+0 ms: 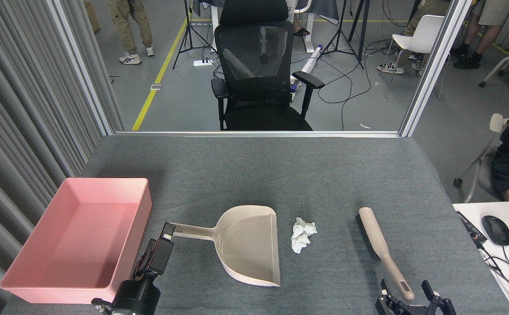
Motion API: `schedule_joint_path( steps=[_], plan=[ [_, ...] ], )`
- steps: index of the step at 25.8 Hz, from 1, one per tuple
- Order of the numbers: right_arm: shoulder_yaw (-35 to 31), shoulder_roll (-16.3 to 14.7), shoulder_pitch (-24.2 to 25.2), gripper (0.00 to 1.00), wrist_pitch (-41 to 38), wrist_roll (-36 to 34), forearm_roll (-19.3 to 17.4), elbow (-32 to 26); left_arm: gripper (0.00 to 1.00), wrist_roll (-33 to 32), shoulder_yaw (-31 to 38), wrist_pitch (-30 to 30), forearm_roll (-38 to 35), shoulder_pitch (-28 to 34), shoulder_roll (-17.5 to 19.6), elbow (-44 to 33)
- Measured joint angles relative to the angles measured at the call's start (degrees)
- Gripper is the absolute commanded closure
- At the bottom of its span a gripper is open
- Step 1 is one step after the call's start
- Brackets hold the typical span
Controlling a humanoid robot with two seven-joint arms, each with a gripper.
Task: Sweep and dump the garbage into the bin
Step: 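Lower the right gripper onto the beige brush handle and grasp it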
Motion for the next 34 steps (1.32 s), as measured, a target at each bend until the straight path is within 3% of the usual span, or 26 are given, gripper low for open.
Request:
schedule_joint_path(
  steps=[34],
  plan=[
    [1.6,-2.4,-2.5,0.02,-0.5,-1.5,0.6,4.0,0.01,0.0,0.1,0.0,0.0,0.0,0.0,-0.3]
  ],
)
